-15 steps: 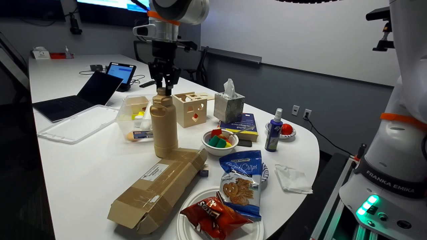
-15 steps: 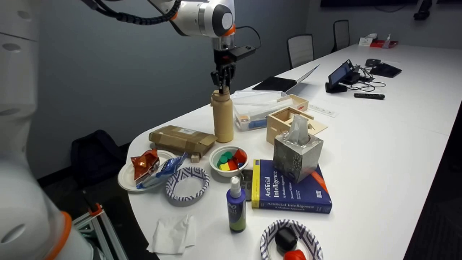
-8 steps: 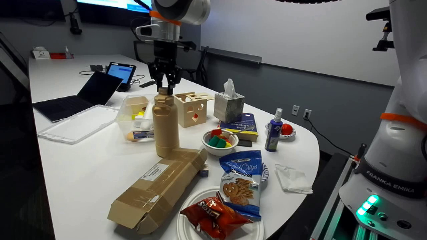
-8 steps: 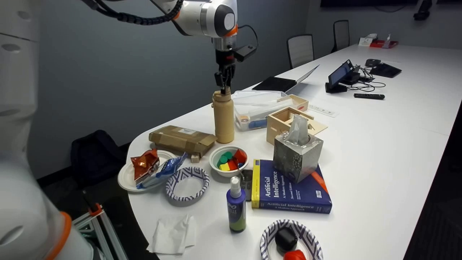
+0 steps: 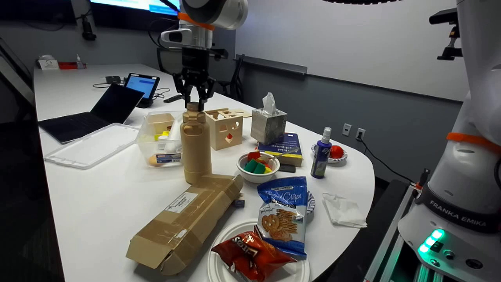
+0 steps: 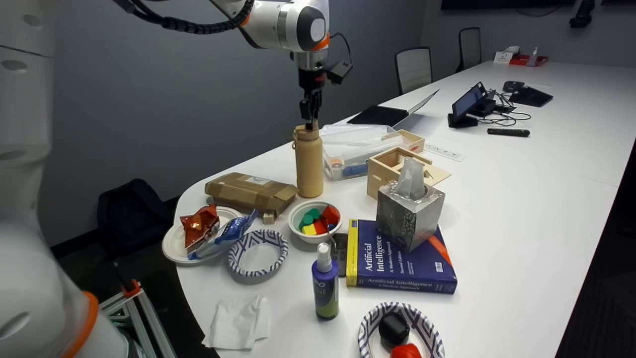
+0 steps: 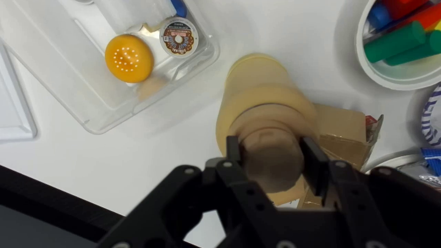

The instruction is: Turn the lid on the beige bottle.

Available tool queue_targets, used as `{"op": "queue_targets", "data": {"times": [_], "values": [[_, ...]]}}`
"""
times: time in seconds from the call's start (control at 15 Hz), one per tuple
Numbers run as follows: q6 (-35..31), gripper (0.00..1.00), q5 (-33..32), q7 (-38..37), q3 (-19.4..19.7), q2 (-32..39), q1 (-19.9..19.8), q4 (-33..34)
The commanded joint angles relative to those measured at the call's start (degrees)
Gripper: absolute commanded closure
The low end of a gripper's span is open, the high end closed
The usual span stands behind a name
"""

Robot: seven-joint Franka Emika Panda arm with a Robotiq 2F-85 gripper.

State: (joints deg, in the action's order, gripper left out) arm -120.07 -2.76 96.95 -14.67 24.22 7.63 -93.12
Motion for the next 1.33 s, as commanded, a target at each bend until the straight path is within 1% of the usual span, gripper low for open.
{"op": "queue_targets", "data": {"times": [0.0, 0.47, 0.67, 0.73, 0.8, 0.87, 0.93, 1.07, 1.13, 1.27], "values": [[-2.3, 0.78, 1.2, 5.6, -0.3, 0.0, -0.9, -1.6], [-3.0, 0.78, 1.9, 12.2, -0.2, -0.1, -1.4, -2.1], [-2.7, 0.78, 2.3, 13.8, -0.1, -0.1, -1.4, -2.1], [-2.8, 0.76, 2.3, 13.9, 0.0, -0.1, -1.4, -2.1], [-2.8, 0.39, 2.4, 14.0, 0.1, -0.1, -1.4, -2.1], [-2.8, 0.28, 2.7, 13.8, 0.1, -0.2, -1.4, -2.1], [-2.7, 0.23, 2.9, 13.8, 0.1, -0.1, -1.5, -2.1], [-3.2, 0.07, 3.2, 13.9, 0.2, 0.0, -1.5, -2.4], [-3.4, 0.01, 3.2, 13.7, 0.2, 0.1, -1.5, -2.5], [-4.0, 0.00, 3.2, 13.7, 0.3, 0.4, -1.7, -2.9]]}}
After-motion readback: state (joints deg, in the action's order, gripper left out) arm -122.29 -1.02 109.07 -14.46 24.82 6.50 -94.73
